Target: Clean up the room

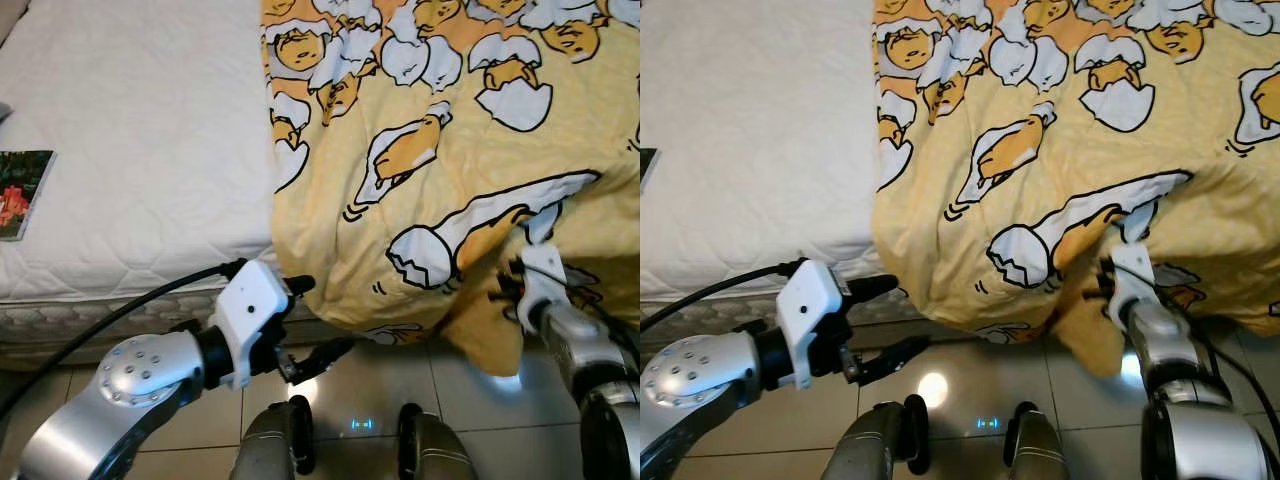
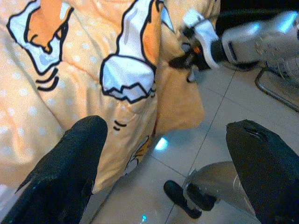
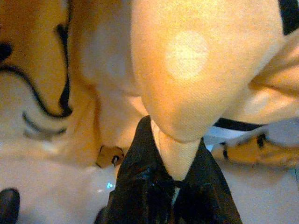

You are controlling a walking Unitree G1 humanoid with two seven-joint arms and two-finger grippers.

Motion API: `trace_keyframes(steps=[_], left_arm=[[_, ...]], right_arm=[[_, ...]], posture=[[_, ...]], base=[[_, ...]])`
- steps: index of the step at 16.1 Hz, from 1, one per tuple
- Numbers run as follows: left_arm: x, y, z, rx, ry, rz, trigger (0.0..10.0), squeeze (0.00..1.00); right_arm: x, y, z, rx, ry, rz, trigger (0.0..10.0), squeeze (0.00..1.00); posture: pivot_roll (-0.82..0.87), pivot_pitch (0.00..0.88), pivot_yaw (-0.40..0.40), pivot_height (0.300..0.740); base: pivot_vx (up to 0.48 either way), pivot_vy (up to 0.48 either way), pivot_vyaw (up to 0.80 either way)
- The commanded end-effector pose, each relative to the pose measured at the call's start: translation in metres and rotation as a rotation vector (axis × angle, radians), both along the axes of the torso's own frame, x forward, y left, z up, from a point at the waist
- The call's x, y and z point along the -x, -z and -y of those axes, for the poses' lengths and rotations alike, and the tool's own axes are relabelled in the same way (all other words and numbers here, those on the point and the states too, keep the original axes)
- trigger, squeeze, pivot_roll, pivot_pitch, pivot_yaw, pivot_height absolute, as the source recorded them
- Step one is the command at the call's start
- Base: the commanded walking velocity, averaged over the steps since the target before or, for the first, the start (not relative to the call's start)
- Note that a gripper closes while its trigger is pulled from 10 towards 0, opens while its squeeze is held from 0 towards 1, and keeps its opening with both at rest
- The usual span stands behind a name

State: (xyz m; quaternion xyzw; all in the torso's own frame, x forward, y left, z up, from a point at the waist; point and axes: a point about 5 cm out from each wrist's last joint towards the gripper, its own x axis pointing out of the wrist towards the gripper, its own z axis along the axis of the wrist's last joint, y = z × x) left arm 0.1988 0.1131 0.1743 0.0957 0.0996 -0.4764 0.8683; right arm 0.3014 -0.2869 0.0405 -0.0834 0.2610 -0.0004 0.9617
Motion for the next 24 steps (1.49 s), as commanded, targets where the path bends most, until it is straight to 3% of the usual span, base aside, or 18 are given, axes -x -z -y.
trace_keyframes(steps=[1, 3, 8, 12, 13, 14, 15, 16, 20, 24], left_arm=[[-0.001, 0.005, 0.001, -0.012, 0.011, -0.007, 10.0, 0.0], [-0.001, 0.006, 0.002, -0.016, 0.021, -0.006, 10.0, 0.0], [0.003, 0.012, 0.002, -0.046, 0.06, -0.015, 10.0, 0.0], [0.005, 0.014, 0.001, -0.058, 0.065, -0.009, 10.0, 0.0], [0.003, 0.014, 0.003, -0.061, 0.069, -0.001, 10.0, 0.0], [0.002, 0.014, 0.003, -0.062, 0.069, 0.001, 10.0, 0.0], [0.002, 0.014, 0.004, -0.063, 0.071, 0.006, 10.0, 0.0], [0.001, 0.013, 0.005, -0.063, 0.069, 0.014, 10.0, 0.0], [-0.004, 0.011, 0.006, -0.067, 0.05, 0.03, 10.0, 0.0], [-0.001, 0.015, 0.003, -0.077, 0.036, 0.021, 10.0, 0.0]], right_arm=[[0.022, 0.021, 0.005, -0.025, 0.037, -0.065, 0.0, 0.0], [0.031, 0.028, 0.008, -0.021, 0.057, -0.096, 0.0, 0.0], [0.074, 0.065, 0.007, -0.013, 0.091, -0.297, 0.0, 0.0], [0.089, 0.077, 0.007, 0.03, 0.117, -0.361, 0.0, 0.0], [0.088, 0.076, 0.007, 0.048, 0.131, -0.344, 4.7, 0.0], [0.088, 0.076, 0.007, 0.051, 0.133, -0.341, 4.7, 0.0], [0.086, 0.076, 0.005, 0.004, 0.136, -0.334, 10.0, 0.0], [0.084, 0.075, 0.004, -0.004, 0.14, -0.325, 10.0, 1.0], [0.084, 0.076, 0.0, 0.001, 0.147, -0.309, 10.0, 1.0], [0.104, 0.086, 0.004, 0.035, 0.177, -0.355, 10.0, 1.0]], posture=[[0.07, 0.19, 0.096, 0.74], [0.07, 0.185, 0.098, 0.74], [0.07, 0.167, 0.099, 0.74], [0.07, 0.155, 0.097, 0.74], [0.07, 0.152, 0.098, 0.74], [0.07, 0.152, 0.098, 0.74], [0.07, 0.147, 0.1, 0.74], [0.07, 0.145, 0.1, 0.74], [0.07, 0.141, 0.092, 0.74], [0.07, 0.147, 0.091, 0.74]], base=[[0.0, 0.0, 0.0], [0.0, 0.0, 0.0], [0.0, 0.0, 0.0], [0.0, 0.0, 0.0], [0.0, 0.0, 0.0], [0.0, 0.0, 0.0], [0.0, 0.0, 0.0], [0.0, 0.0, 0.0], [0.0, 0.0, 0.0], [0.0, 0.0, 0.0]])
